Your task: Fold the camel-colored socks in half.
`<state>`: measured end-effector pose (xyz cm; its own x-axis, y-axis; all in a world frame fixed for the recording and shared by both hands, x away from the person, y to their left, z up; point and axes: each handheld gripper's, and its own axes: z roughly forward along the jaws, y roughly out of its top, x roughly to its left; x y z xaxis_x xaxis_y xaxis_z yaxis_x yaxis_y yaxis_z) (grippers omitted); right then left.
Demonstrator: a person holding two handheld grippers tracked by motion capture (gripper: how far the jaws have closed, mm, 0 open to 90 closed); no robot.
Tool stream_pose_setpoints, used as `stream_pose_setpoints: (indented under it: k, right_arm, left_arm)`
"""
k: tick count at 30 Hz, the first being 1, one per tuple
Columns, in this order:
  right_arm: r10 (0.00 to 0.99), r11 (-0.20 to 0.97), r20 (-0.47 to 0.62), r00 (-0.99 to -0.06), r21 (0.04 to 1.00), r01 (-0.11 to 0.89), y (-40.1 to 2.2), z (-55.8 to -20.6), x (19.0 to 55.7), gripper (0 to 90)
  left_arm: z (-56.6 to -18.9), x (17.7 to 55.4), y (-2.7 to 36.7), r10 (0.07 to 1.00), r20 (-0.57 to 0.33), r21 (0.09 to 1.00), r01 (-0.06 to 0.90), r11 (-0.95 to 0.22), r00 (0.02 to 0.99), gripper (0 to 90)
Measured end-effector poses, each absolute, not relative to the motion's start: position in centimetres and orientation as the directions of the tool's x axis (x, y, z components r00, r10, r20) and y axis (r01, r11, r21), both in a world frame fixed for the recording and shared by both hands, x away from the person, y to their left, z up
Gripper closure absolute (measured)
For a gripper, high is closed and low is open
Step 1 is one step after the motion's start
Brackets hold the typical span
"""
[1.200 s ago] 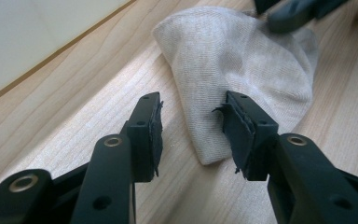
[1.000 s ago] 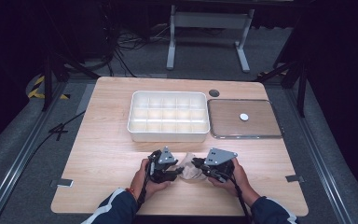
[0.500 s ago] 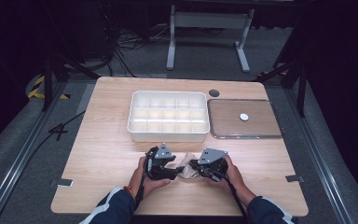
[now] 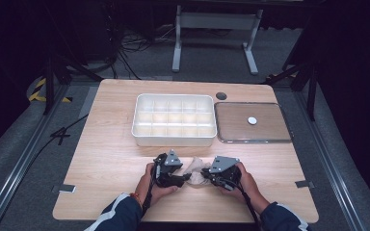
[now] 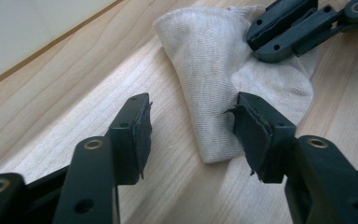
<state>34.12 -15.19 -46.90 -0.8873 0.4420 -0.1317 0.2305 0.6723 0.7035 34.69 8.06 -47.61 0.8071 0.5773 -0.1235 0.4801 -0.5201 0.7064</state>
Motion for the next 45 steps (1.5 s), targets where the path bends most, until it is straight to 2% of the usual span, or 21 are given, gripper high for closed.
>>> stream_pose_setpoints:
  k: [2,5,10,17,21,27,34,45]
  right_arm:
    - [0.441,0.670,-0.127,-0.889,0.705,0.232,-15.2,-47.0,34.2,84.2]
    - [0.440,0.664,-0.118,-0.890,0.710,0.234,-15.2,-47.0,34.2,84.4]
    - [0.439,0.653,-0.102,-0.893,0.719,0.239,-15.4,-47.2,34.3,84.4]
    - [0.431,0.665,-0.108,-0.896,0.710,0.234,-15.3,-47.1,34.4,84.4]
    - [0.430,0.671,-0.114,-0.895,0.704,0.232,-15.2,-47.0,34.5,84.5]
    - [0.426,0.675,-0.110,-0.898,0.700,0.234,-15.1,-46.9,34.6,84.5]
    - [0.429,0.678,-0.117,-0.896,0.697,0.234,-14.9,-46.9,34.7,84.5]
    - [0.449,0.657,-0.117,-0.886,0.715,0.239,-14.4,-47.2,35.0,83.7]
  left_arm:
    - [-47.5,34.6,8.3,0.559,-0.169,0.714,0.492,-0.498,0.812,43.3]
    - [-47.8,34.6,8.2,0.558,-0.177,0.695,0.505,-0.513,0.810,40.0]
    - [-47.8,34.6,7.5,0.562,-0.183,0.698,0.509,-0.504,0.807,42.4]
    - [-47.8,34.7,7.3,0.530,-0.236,0.709,0.517,-0.480,0.815,69.1]
    - [-47.5,34.6,7.4,0.547,-0.237,0.734,0.517,-0.440,0.803,76.2]
    - [-47.0,34.2,7.1,0.559,-0.207,0.782,0.479,-0.399,0.803,78.9]
    - [-46.5,33.6,6.2,0.529,-0.157,0.810,0.415,-0.414,0.834,80.7]
    - [-46.7,33.6,5.9,0.541,-0.157,0.816,0.417,-0.400,0.826,80.6]
